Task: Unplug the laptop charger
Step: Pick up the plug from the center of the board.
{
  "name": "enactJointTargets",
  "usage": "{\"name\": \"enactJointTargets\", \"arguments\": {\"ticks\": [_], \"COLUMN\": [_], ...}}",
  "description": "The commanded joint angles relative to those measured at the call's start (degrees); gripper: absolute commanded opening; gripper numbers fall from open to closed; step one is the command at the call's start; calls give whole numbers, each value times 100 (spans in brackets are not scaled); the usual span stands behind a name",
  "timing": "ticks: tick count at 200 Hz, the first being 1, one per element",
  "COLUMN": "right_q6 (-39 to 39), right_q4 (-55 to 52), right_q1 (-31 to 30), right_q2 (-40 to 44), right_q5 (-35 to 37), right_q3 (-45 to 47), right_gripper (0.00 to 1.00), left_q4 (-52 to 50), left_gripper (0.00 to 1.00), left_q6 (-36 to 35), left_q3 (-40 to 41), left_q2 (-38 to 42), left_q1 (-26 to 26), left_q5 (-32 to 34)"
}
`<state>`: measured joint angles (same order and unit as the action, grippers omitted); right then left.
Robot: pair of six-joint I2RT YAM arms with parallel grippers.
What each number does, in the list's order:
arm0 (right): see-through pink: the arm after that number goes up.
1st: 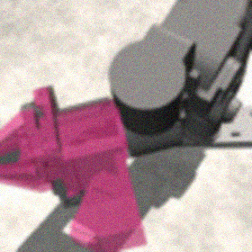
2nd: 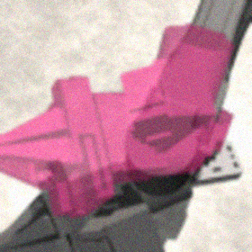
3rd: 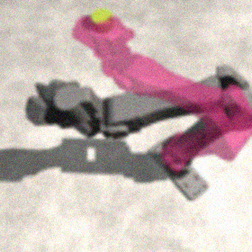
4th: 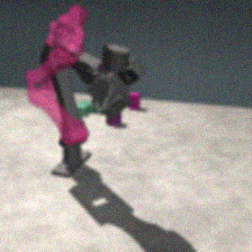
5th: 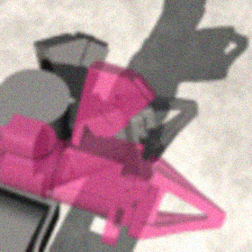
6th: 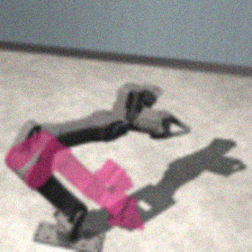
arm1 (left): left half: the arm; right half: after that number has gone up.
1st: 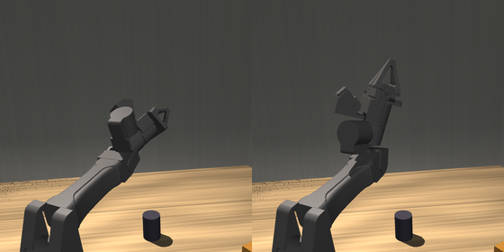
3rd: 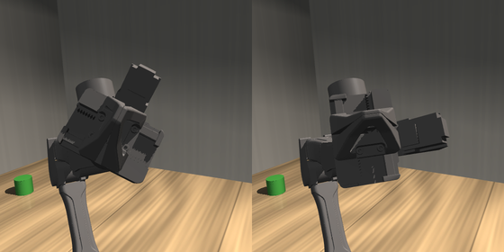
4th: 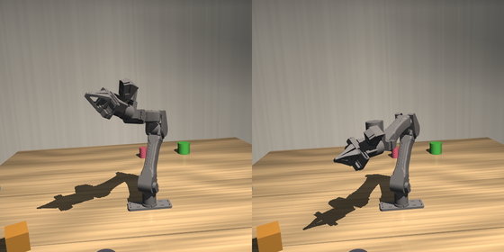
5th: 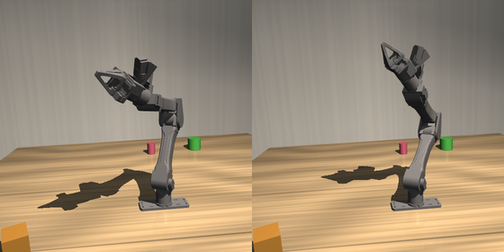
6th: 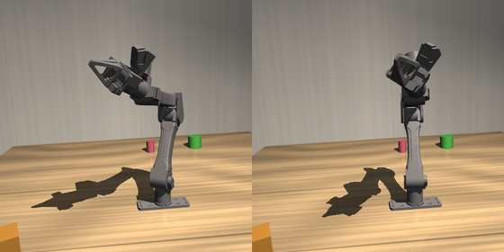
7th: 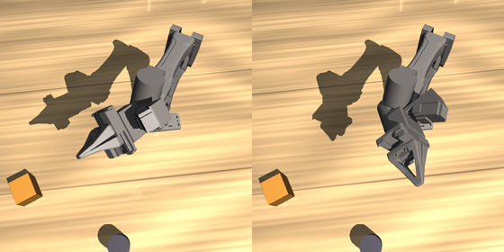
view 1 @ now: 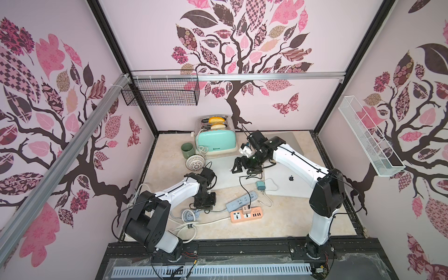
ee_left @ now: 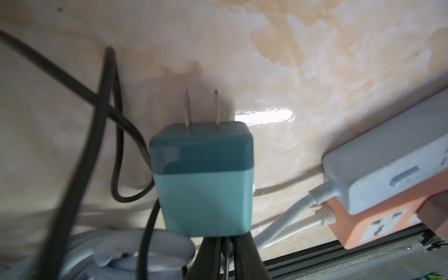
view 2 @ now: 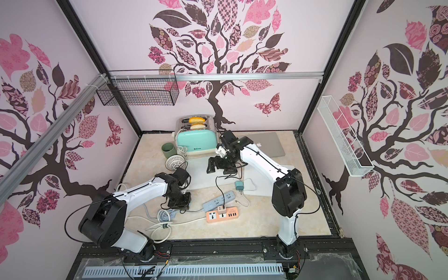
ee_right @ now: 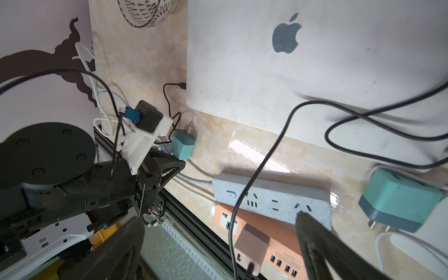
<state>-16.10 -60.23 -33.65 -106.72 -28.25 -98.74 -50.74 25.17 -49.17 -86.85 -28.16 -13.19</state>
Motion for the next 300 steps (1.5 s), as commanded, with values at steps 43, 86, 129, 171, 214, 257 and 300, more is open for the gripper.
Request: {"name": "enactJointTargets", "arguments": {"ticks": [43,86,129,171,214,257,300], "right_q6": [-248,-379,-565,-838,-1013,-1329,-1545], "right_q4": [176,231,224,620,565,669,965], "right_q1": [137,269,302,350,350,347,350], "right_q2": [237,438,576,766,706,508,387], "right_q5": [-218,-450,-513,-678,-448,-241,-177], "right_q3": [4,131,248,605,572,480,439], "right_gripper": [99,100,100,99,97,92,82], "left_q4": [99,925,2680,3271,3102,2990,3076], "left_gripper": [0,0,0,0,0,0,0], "left_q6": [-168,-69,368,601,437,356,482], "left_q3": [-632,-836,-487,-699,-1153,-1389,-1403], "left_q2": [371,860,1029,556,174,-67,-113], "left_q1": [-14,-14,-14,-14,-57,-189,-241], "left_q5": [-262,-1158,-2128,-2471,-2227,-1999,-1972]}}
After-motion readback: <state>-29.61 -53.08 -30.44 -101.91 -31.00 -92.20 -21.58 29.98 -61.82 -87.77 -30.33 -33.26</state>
